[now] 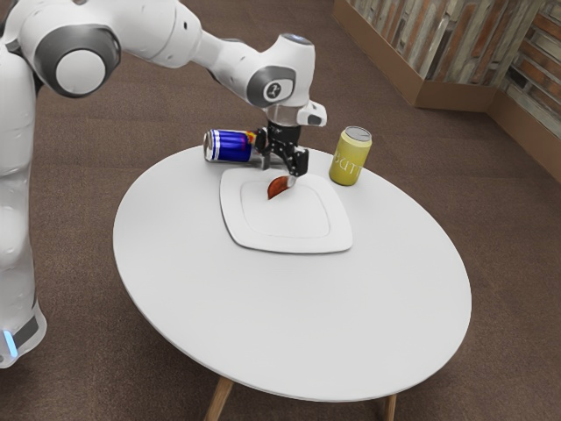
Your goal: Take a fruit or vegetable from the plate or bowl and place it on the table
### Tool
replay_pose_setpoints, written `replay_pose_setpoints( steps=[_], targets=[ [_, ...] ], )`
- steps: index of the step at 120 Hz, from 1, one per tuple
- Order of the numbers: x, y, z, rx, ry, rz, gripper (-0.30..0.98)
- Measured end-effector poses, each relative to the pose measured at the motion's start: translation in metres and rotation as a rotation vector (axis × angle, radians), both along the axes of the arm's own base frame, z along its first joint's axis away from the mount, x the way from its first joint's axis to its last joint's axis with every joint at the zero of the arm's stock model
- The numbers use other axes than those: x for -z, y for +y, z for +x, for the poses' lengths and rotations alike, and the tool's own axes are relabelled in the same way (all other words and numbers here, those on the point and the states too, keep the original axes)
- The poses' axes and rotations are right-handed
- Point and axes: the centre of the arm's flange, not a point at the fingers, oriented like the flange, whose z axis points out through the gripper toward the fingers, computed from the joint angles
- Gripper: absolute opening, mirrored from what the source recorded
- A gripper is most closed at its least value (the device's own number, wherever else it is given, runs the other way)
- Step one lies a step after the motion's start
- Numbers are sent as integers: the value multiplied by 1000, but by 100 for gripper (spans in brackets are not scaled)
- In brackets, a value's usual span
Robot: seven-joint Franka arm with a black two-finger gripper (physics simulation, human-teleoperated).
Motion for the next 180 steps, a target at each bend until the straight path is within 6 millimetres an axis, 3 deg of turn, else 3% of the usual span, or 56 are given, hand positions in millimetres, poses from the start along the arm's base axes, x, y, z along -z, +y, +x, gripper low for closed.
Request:
replay_pose_setpoints(
  steps=[63,76,85,119,146,180],
  targets=[
    [25,5,15,74,-23,30,64],
    [31,7,16,77,-22,30,91],
    [31,6,18,87,-33,29,92],
    [15,-4,19,127,-75,47,59],
    [25,-10,6,133,-55,34,49],
    [23,-8,2,130,-57,36,28]
  ],
)
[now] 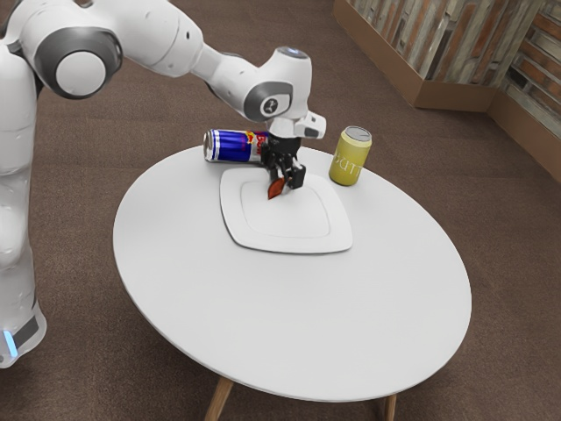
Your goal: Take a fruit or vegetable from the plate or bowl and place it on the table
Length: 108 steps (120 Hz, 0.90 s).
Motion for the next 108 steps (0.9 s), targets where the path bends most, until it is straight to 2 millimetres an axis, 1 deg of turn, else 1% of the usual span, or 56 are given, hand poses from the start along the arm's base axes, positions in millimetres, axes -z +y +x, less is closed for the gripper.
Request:
replay_pose_setpoints(
  steps=[12,23,29,33,36,39,50,55,59,63,68,76,78,86,94,99,101,104,108],
  targets=[
    [1,0,0,-2,1,-2,21],
    [-6,-2,1,-1,-13,3,17],
    [-14,-9,5,11,-31,8,17],
    [-23,-21,12,30,-50,13,17],
    [-29,-36,19,52,-65,17,17],
    [-37,-57,29,83,-87,22,17],
    [-66,-163,66,231,-172,34,17],
    [-78,-204,80,278,-208,38,17],
    [-81,-227,87,300,-225,38,17],
    [-82,-240,90,307,-235,36,17],
    [-83,-248,92,304,-242,33,17],
    [-78,-264,95,303,-242,25,17],
    [-79,-267,94,304,-244,23,19],
    [-83,-287,91,308,-253,-8,37],
    [-90,-292,87,287,-265,-44,49],
    [-100,-290,83,271,-278,-59,54],
    [-104,-285,82,257,-283,-64,55],
    [-113,-268,82,215,-297,-74,57],
    [-131,-235,79,128,-324,-114,60]
  ],
)
